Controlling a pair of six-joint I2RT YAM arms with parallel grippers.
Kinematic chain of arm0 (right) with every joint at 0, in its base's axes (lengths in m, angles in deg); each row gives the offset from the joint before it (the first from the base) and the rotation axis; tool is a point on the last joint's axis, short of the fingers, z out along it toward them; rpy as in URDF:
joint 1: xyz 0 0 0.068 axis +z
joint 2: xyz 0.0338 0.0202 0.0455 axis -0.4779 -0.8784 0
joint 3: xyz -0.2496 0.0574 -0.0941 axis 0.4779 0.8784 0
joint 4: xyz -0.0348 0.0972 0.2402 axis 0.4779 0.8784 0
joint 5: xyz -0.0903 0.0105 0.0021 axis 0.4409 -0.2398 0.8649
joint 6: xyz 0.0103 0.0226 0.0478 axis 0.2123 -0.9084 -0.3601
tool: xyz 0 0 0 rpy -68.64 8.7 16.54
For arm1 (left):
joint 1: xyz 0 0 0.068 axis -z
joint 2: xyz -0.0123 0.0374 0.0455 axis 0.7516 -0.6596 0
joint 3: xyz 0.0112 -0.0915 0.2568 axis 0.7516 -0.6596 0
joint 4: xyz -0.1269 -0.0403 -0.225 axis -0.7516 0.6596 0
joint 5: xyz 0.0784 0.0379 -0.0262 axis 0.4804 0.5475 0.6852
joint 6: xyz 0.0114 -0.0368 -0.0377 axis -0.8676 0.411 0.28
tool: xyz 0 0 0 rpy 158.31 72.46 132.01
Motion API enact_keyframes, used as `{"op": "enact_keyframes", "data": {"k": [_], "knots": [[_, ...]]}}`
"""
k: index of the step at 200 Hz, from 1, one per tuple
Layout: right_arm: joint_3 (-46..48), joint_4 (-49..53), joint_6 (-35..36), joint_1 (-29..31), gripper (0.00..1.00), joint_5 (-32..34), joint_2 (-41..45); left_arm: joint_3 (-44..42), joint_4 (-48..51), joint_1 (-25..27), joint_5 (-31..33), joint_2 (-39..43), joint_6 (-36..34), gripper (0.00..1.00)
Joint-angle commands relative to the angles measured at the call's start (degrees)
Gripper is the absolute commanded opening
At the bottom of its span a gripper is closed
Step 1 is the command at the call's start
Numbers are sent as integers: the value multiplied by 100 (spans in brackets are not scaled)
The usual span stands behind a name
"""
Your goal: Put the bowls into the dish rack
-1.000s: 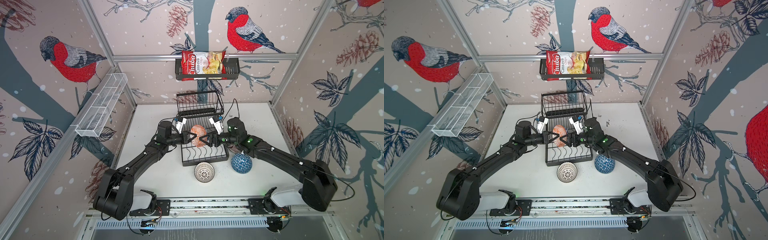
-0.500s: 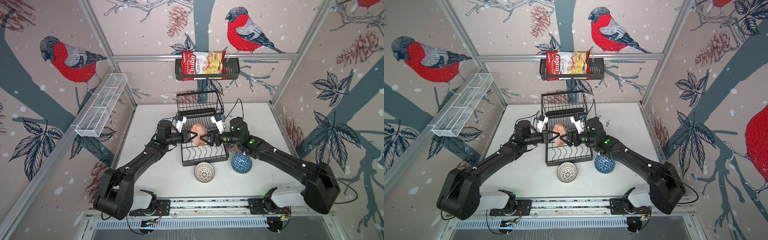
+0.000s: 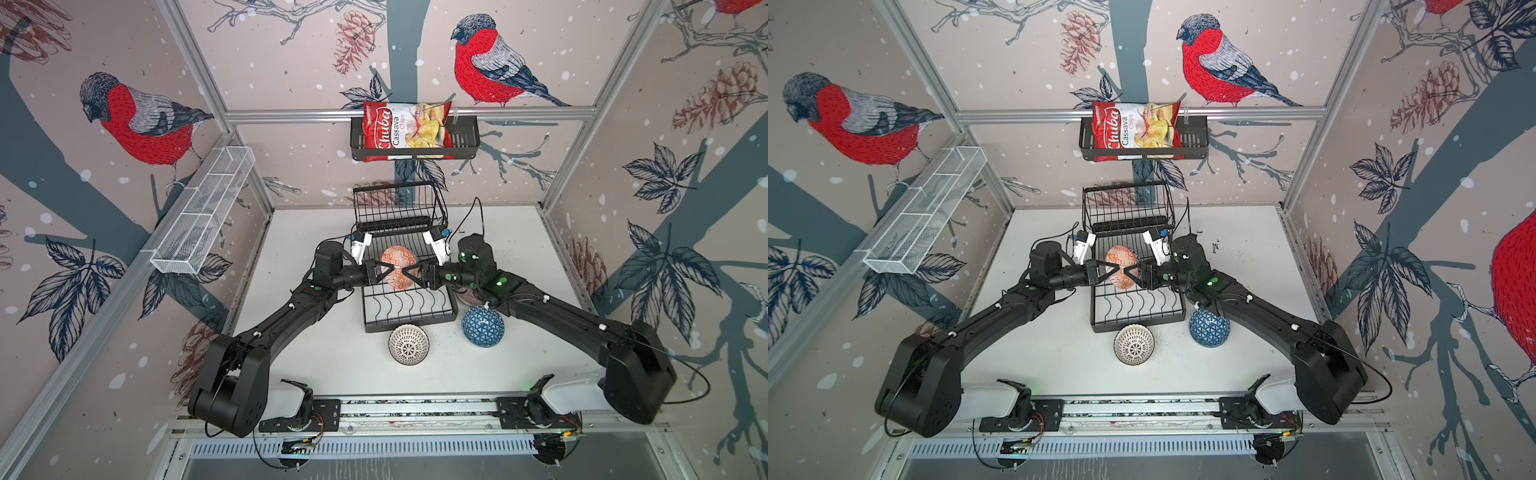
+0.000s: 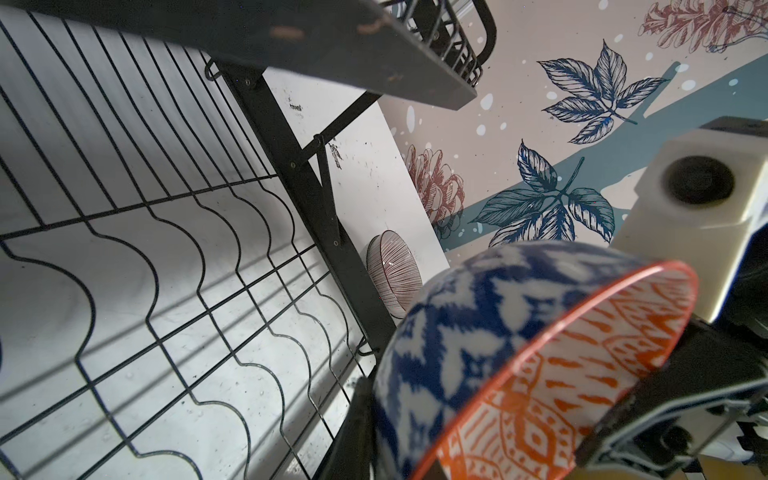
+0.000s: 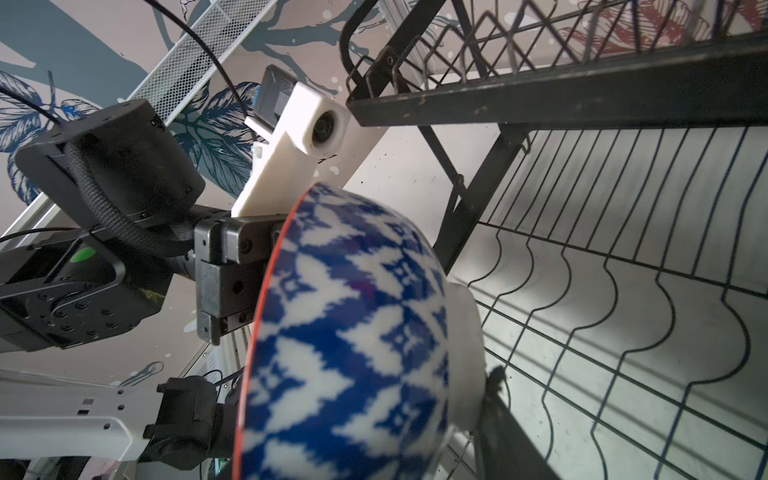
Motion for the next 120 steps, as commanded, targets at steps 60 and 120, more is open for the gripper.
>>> {"op": "enact_keyframes", "data": {"k": [60,120], "knots": [[-64,-73,97,36,41,-55,45,68,-388,-5,-524,-53,60,17],[-83,69,133,63,40,274,41,65,-368,-5,-516,-64,52,38]]}}
